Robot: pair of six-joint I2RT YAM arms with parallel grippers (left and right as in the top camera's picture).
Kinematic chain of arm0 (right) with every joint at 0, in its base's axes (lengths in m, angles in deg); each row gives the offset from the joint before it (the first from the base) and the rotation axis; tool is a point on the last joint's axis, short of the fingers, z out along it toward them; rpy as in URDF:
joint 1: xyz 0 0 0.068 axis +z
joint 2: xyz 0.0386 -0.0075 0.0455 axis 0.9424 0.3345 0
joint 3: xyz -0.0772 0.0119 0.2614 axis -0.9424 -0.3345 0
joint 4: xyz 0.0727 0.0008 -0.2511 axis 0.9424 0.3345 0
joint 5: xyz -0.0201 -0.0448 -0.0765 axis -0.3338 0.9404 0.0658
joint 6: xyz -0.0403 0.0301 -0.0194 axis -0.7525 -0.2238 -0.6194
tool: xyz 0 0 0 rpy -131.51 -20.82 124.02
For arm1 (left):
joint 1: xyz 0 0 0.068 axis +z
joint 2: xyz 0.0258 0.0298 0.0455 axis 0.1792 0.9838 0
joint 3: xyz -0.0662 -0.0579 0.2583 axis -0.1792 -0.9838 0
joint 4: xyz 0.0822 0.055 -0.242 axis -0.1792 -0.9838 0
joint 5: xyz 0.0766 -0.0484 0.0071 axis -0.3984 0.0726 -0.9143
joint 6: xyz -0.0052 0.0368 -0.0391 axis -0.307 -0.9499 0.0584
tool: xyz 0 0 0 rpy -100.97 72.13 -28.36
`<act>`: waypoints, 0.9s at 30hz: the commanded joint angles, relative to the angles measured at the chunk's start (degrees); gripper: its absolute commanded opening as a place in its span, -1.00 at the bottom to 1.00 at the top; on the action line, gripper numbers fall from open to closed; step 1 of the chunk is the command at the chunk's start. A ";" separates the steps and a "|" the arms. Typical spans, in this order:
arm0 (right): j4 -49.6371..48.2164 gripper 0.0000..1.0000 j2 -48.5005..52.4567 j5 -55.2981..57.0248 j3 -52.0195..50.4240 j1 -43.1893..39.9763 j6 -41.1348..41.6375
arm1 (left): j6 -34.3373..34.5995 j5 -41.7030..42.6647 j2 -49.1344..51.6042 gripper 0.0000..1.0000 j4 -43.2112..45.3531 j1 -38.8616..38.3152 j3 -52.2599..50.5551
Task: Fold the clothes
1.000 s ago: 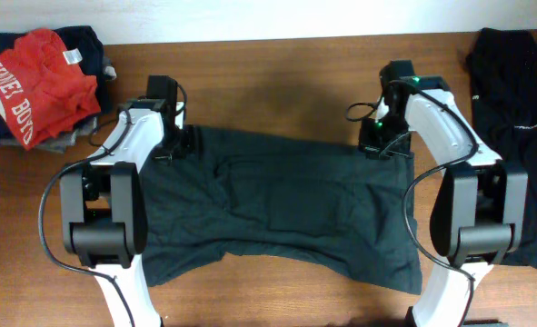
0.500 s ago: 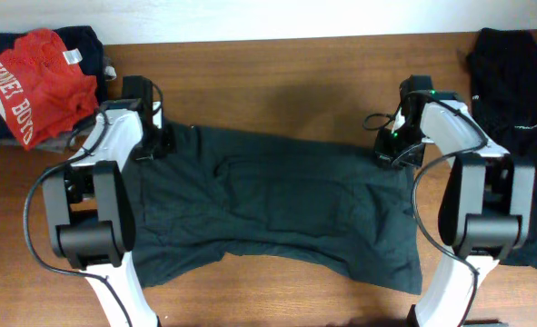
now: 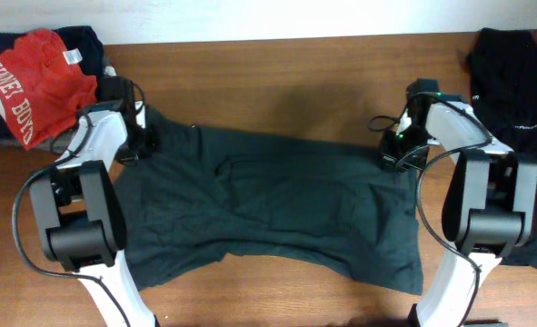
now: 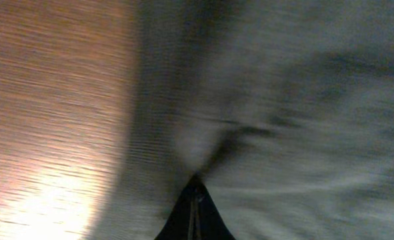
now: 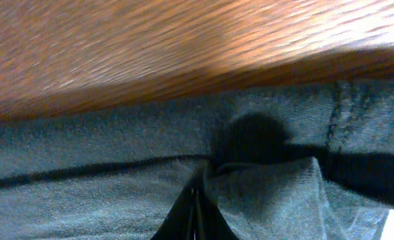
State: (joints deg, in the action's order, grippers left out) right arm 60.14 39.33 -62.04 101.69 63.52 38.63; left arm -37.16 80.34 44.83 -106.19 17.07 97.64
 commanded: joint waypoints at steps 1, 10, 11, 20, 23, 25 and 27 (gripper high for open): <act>-0.04 -0.91 2.89 3.63 -0.48 -3.28 0.28 | -1.11 -1.68 1.01 -0.99 1.11 2.29 0.61; -0.02 -0.90 2.89 3.54 -0.24 -4.28 0.28 | -1.14 -1.44 0.94 -0.99 1.53 5.20 0.96; 0.00 -0.90 2.89 3.52 -0.11 -4.28 0.28 | -1.14 -1.42 0.87 -0.98 1.29 5.11 1.27; 11.45 -0.92 1.75 2.49 11.52 -4.28 0.31 | -1.14 2.78 -6.58 -0.99 -5.79 -0.35 9.31; 13.99 -0.92 1.27 -1.25 15.45 -4.28 0.26 | -1.14 6.45 -7.72 -0.98 -5.86 -3.28 9.29; 14.14 -0.92 1.27 -3.63 16.44 -4.28 0.04 | -1.11 7.72 -7.04 -0.99 -6.25 -5.07 9.07; 13.94 -0.92 1.27 -4.59 16.41 -4.28 0.04 | -1.09 8.04 -5.92 -0.98 -6.73 -6.58 8.83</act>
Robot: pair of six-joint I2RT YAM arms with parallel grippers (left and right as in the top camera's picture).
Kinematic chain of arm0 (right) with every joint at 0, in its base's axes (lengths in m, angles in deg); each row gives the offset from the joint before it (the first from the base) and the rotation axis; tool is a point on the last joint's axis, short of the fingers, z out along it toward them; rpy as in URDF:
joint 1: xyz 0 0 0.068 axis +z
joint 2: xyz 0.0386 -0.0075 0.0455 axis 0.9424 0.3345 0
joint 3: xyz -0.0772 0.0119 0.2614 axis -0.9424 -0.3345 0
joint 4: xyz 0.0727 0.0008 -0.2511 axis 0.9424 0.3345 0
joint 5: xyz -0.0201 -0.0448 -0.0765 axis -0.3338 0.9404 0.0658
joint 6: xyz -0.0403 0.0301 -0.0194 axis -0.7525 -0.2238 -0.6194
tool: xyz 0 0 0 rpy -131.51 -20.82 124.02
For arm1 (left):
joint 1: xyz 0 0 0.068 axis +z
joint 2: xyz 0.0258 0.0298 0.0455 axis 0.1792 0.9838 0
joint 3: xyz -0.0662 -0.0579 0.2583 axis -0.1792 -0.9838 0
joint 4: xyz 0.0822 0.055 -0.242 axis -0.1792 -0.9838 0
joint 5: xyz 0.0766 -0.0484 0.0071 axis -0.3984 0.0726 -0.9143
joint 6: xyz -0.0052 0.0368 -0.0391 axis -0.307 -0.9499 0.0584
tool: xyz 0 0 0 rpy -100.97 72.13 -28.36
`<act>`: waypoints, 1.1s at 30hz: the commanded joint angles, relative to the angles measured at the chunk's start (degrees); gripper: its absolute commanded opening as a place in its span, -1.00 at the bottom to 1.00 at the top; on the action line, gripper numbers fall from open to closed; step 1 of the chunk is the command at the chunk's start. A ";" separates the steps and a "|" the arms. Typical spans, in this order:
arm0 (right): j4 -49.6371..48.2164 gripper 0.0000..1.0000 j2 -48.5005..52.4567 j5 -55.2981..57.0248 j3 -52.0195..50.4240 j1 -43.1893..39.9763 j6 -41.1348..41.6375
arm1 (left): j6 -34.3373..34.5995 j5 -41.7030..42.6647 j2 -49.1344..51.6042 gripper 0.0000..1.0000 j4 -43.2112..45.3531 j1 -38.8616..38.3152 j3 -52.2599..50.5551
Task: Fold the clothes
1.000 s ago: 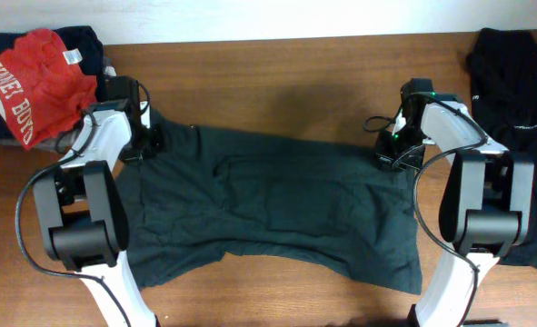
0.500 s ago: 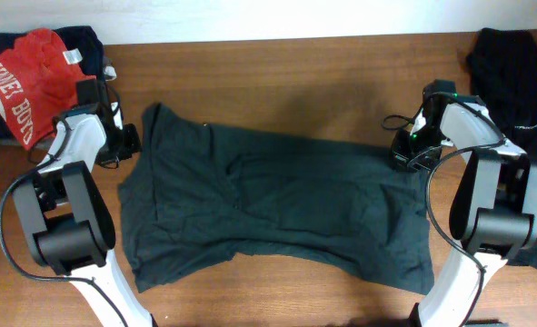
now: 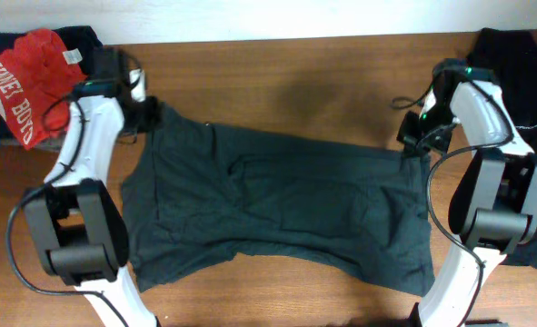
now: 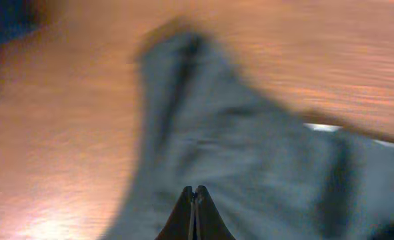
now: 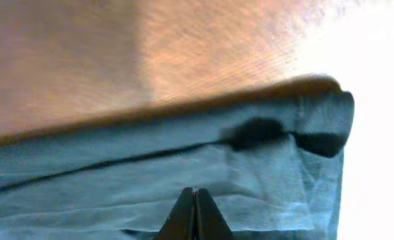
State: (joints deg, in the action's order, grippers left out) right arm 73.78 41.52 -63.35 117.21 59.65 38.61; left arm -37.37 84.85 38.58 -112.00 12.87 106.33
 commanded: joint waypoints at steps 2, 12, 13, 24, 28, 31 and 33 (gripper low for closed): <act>0.31 -0.93 -0.85 -3.04 0.79 -0.17 0.07 | -0.90 3.54 1.88 -0.99 -1.07 -3.78 -0.17; 0.26 -0.92 -0.85 -3.04 0.79 0.02 -0.15 | -0.90 3.54 10.14 -0.98 0.46 -5.55 -0.24; 0.26 -0.92 -0.85 -3.02 0.79 0.02 -0.15 | -0.90 3.54 10.56 -0.98 0.46 -5.55 -0.24; 0.20 -0.62 0.15 6.71 0.72 -0.31 -0.17 | -0.90 3.41 15.78 -0.98 1.79 -5.49 -0.24; 0.07 -0.59 0.33 6.67 0.72 -0.52 -0.15 | -0.90 2.43 16.98 -0.99 1.97 -5.18 -0.24; 0.04 -0.58 0.83 6.71 0.44 -0.52 -1.03 | -0.90 1.42 17.20 -0.98 1.99 -4.28 -0.24; -0.13 -0.58 1.40 7.56 -0.09 -0.52 -1.40 | -0.90 1.36 17.20 -0.98 2.03 -3.19 -0.24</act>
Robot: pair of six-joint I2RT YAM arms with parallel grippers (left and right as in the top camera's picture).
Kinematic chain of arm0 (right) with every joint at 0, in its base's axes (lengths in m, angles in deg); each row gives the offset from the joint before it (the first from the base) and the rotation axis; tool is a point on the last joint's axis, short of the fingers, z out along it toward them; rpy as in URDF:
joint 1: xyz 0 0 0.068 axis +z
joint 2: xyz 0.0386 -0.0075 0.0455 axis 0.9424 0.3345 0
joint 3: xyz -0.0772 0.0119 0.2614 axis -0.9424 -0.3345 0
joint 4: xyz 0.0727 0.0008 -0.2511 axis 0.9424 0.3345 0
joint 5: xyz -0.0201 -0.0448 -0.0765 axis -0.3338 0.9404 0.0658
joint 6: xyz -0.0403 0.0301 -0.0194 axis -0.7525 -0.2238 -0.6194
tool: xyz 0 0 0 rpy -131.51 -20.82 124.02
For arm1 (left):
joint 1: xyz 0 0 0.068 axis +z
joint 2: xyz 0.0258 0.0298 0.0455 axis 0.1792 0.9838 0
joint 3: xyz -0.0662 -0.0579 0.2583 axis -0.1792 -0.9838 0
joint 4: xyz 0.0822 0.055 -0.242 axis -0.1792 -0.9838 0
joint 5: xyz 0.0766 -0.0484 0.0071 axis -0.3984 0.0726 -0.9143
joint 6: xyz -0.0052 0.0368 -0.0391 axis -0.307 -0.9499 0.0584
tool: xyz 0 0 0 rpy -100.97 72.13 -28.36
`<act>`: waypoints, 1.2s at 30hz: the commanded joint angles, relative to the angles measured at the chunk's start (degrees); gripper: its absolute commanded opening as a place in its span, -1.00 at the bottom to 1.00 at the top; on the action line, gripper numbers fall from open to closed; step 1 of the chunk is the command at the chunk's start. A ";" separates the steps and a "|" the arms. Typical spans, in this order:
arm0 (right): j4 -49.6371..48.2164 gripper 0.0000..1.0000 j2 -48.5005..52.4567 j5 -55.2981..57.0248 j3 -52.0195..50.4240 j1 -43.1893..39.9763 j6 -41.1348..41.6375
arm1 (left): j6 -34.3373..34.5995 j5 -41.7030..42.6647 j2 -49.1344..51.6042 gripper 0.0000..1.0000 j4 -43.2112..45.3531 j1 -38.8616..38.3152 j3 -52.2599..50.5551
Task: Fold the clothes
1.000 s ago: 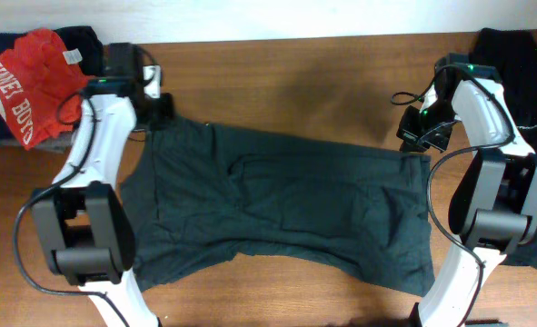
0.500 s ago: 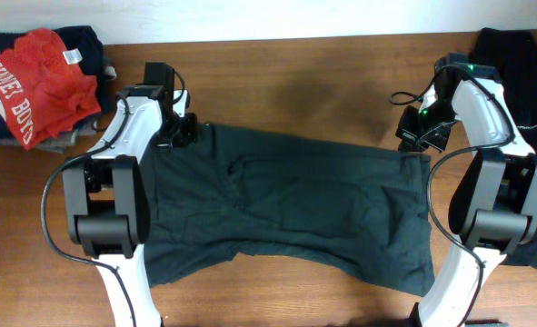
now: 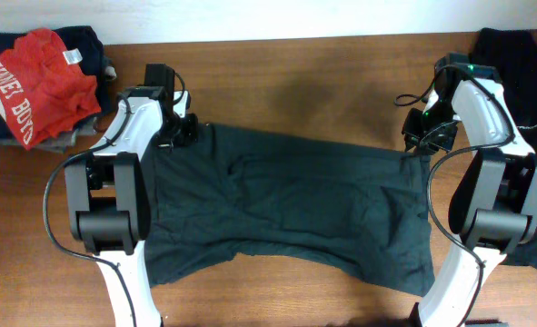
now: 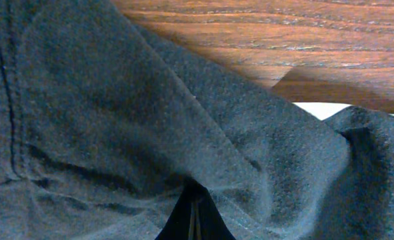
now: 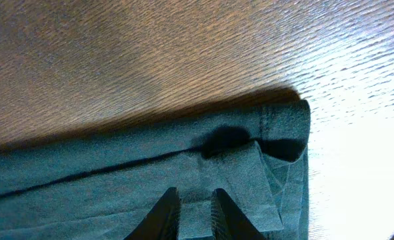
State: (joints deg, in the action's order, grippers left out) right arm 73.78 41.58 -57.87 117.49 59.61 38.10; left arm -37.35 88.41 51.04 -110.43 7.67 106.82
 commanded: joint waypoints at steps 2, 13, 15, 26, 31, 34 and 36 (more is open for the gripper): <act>-0.09 -0.66 2.08 2.19 -0.57 -0.48 -0.98 | -0.92 -2.19 4.74 -0.99 0.61 3.34 -0.72; 0.26 -0.76 5.33 1.79 -0.85 -0.44 -2.67 | -0.92 -1.99 4.76 -0.99 2.16 9.09 -0.72; 0.20 -0.77 5.44 1.77 -0.87 -0.42 -2.67 | -0.92 -1.99 4.76 -0.98 2.14 9.44 -0.72; -0.15 -0.92 5.46 1.49 -0.85 -0.42 -2.62 | -0.94 -2.01 4.76 -0.98 2.51 9.68 -0.72; -0.09 -0.92 3.91 -8.26 -0.46 -0.42 -5.16 | -0.94 -2.01 4.76 -0.98 2.51 9.68 -0.72; -0.22 -0.92 1.77 -10.51 -0.44 -0.13 -5.73 | -0.94 -2.01 4.76 -0.99 2.49 9.70 -0.72; -0.24 -0.92 0.22 -10.47 -0.44 0.28 -6.36 | -0.92 -2.01 4.76 -0.98 2.49 9.68 -0.72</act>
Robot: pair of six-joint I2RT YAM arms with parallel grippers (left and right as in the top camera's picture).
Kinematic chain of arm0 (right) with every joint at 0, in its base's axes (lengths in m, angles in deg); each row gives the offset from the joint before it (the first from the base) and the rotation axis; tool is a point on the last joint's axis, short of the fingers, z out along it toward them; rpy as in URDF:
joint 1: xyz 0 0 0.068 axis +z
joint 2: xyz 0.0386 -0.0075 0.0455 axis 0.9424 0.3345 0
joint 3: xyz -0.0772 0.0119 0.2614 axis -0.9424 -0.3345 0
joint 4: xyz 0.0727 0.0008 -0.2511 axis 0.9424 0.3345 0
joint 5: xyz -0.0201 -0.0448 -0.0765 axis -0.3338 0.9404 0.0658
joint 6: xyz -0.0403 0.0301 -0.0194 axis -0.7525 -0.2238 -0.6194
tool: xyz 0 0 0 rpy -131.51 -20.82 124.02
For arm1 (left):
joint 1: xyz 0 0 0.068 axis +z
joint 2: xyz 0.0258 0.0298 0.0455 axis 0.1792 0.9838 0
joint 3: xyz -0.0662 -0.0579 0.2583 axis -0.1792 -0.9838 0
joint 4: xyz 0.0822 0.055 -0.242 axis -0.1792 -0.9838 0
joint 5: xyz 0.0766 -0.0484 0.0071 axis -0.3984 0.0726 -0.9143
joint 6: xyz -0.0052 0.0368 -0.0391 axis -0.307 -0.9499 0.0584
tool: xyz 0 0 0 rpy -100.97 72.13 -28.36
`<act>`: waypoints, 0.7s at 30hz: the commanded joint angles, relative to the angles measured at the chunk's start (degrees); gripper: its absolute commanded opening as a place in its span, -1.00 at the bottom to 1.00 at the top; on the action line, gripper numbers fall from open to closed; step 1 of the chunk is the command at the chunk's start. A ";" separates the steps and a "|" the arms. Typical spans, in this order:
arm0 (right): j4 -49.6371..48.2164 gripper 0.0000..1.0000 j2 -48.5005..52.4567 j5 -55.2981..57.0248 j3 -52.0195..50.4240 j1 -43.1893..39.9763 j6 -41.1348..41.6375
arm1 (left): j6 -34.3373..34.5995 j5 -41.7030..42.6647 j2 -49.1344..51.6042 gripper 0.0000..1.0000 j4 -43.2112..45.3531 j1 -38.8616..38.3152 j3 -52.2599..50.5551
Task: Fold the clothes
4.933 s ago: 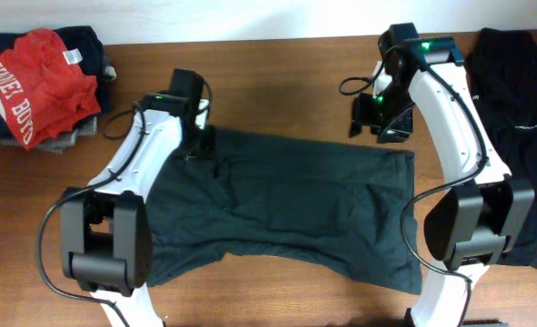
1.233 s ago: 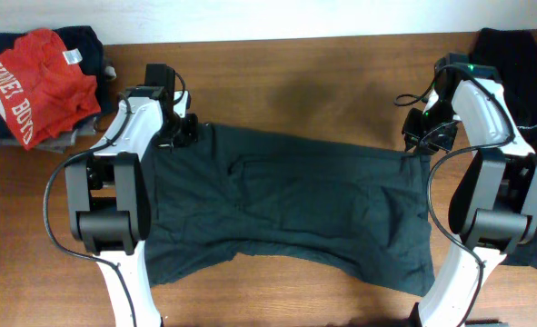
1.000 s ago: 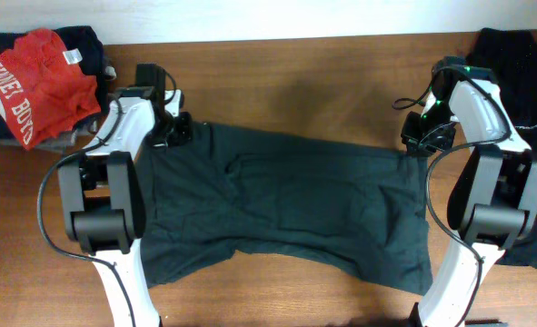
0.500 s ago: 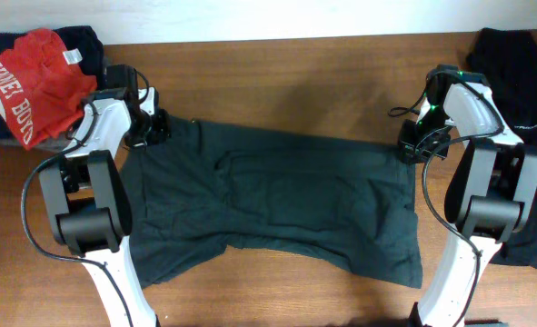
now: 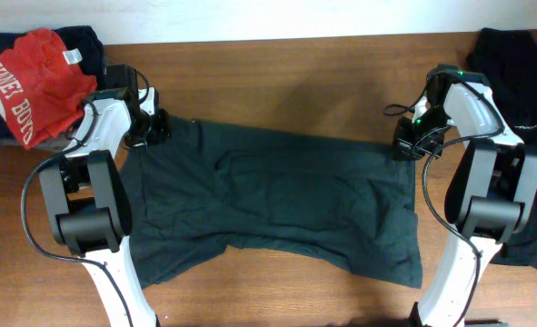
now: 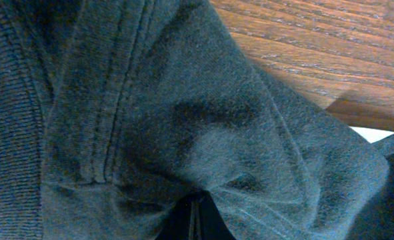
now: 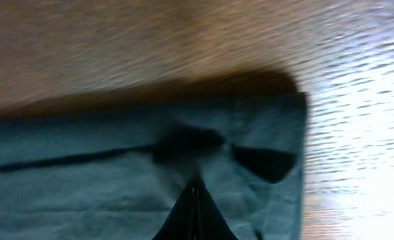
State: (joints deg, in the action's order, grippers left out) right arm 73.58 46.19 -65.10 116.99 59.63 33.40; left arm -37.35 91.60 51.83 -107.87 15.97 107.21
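Observation:
A dark green T-shirt [image 5: 277, 204] lies spread across the wooden table [image 5: 286, 77]. My left gripper [image 5: 150, 130] is shut on the shirt's far left corner, where the cloth [image 6: 183, 120] bunches around the closed fingertips [image 6: 195, 210]. My right gripper [image 5: 406, 148] is shut on the far right corner, the hem [image 7: 277, 133] puckered over its closed fingertips [image 7: 195, 200]. The pinched cloth hides the fingertips' ends in both wrist views.
A red shirt [image 5: 32, 77] tops a pile of clothes at the far left corner. A black garment [image 5: 513, 82] hangs over the table's right side. Both arm bases [image 5: 82, 227] stand near the shirt's side edges.
My right gripper, then open at the far right corner, is now shut on it and slightly inward. The left gripper, still shut on its corner, has shifted left toward the red pile.
Both grippers first held the shirt's far corners, jaws shut. They then stood further out and back, the far edge stretched. Later the left corner sat more inward and the right jaws were open. Now both are shut on the corners again.

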 commanded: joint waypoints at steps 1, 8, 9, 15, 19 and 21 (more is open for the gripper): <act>0.00 -0.93 -5.09 -3.06 0.07 0.50 -1.88 | -0.94 -5.20 3.98 -0.98 -0.09 1.38 -1.11; -0.02 -0.92 -4.66 -0.33 -0.61 2.38 -2.29 | -0.92 -5.20 3.98 -0.99 -0.02 1.38 -1.11; -0.26 -0.92 -4.48 0.48 -1.01 2.64 -2.29 | -0.92 -5.18 3.98 -0.99 -0.04 1.38 -1.11; -2.45 -0.92 -4.00 2.14 -4.68 2.99 -1.18 | -0.92 -5.20 3.96 -0.98 -0.04 1.40 -1.11; -5.38 -0.92 -4.00 2.19 -7.43 2.95 -1.20 | -0.92 -5.20 3.98 -0.99 -0.02 1.40 -1.11; -6.82 -0.92 -4.00 3.10 -9.03 2.95 -1.18 | -0.94 -5.22 3.98 -0.98 -0.02 1.40 -1.11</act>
State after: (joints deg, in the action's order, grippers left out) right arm 67.81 42.50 -63.88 110.28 62.47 32.20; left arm -37.35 91.60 51.83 -107.87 15.97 107.21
